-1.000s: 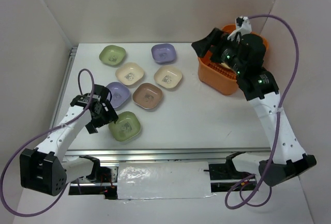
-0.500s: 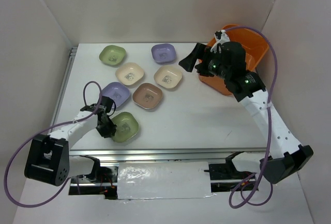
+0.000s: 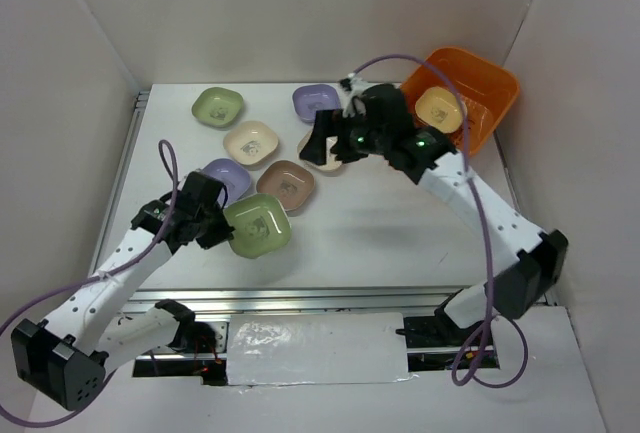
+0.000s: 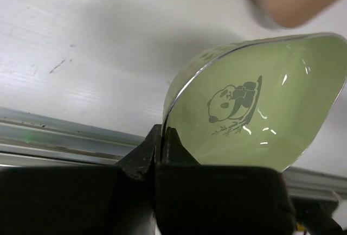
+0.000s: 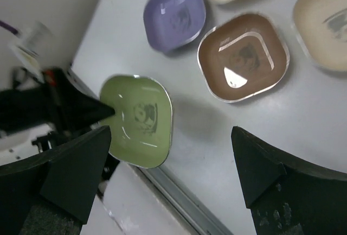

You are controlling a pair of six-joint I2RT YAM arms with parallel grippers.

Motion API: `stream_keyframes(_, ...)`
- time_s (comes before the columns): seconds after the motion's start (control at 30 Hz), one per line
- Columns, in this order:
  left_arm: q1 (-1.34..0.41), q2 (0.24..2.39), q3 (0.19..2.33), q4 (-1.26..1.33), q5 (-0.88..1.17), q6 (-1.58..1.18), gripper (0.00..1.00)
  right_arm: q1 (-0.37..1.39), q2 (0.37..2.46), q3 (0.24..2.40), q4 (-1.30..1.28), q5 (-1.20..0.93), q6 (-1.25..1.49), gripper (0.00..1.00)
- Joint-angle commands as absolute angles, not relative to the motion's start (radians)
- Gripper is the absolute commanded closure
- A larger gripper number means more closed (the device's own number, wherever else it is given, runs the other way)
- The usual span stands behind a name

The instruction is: Place the plates into the plastic bin on the countertop

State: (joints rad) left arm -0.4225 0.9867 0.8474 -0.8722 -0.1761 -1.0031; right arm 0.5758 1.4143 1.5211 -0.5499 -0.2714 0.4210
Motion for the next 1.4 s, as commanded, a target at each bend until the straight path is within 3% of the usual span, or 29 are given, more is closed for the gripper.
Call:
stream_keyframes(0.0, -0.454, 1.029, 0.972, -0.94, -0.134, -0.934, 1.0, 0.662, 1.509, 1.516, -0.62, -0.281, 0.354, 0.01)
stream_keyframes(0.17, -0.503, 1.147, 1.124, -0.976, -0.144, -0.897, 1.0, 0.722, 1.558, 1.494, -0.614, -0.252, 0.373, 0.04)
stream_keyframes(0.27, -0.505, 1.183, 1.183, -0.953, -0.127, -0.881, 1.0, 0.758, 1.589, 1.473, -0.624, -0.226, 0.376, 0.12)
stream_keyframes(0.4, -0.505, 1.233, 1.299, -0.962, -0.129, -0.851, 1.0, 0.798, 1.609, 1.444, -0.649, -0.033, 0.428, 0.22)
stream_keyframes(0.53, -0.505, 1.276, 1.353, -0.974, -0.127, -0.822, 1.0, 0.805, 1.595, 1.43, -0.65, 0.044, 0.465, 0.27)
stream_keyframes(0.63, -0.505, 1.287, 1.361, -0.96, -0.117, -0.815, 1.0, 0.802, 1.572, 1.424, -0.634, 0.058, 0.48, 0.5)
stream_keyframes(0.67, -0.505, 1.29, 1.361, -0.957, -0.112, -0.815, 1.0, 0.802, 1.562, 1.422, -0.624, 0.066, 0.486, 0.9)
stream_keyframes(0.7, -0.505, 1.292, 1.361, -0.954, -0.113, -0.813, 0.97, 0.805, 1.552, 1.422, -0.623, 0.084, 0.509, 1.0)
stream_keyframes(0.8, -0.5, 1.302, 1.393, -1.006, -0.19, -0.854, 0.01, 0.796, 1.514, 1.443, -0.629, 0.175, 0.538, 1.0)
stream_keyframes(0.93, -0.465, 1.293, 1.488, -1.097, -0.316, -0.928, 0.01, 0.639, 1.519, 1.604, -0.753, 0.262, 0.56, 1.0)
stream_keyframes(1.1, -0.414, 1.159, 1.516, -1.045, -0.423, -0.922, 0.01, 0.254, 1.583, 1.833, -0.877, 0.27, 0.566, 1.0)
stream_keyframes(1.3, -0.345, 1.152, 1.411, -1.026, -0.373, -0.832, 0.01, -0.125, 1.884, 2.161, -0.945, 0.186, 0.54, 1.0)
stream_keyframes(1.37, -0.321, 1.157, 1.364, -1.019, -0.35, -0.818, 0.01, -0.173, 1.963, 2.23, -0.962, 0.147, 0.545, 1.0)
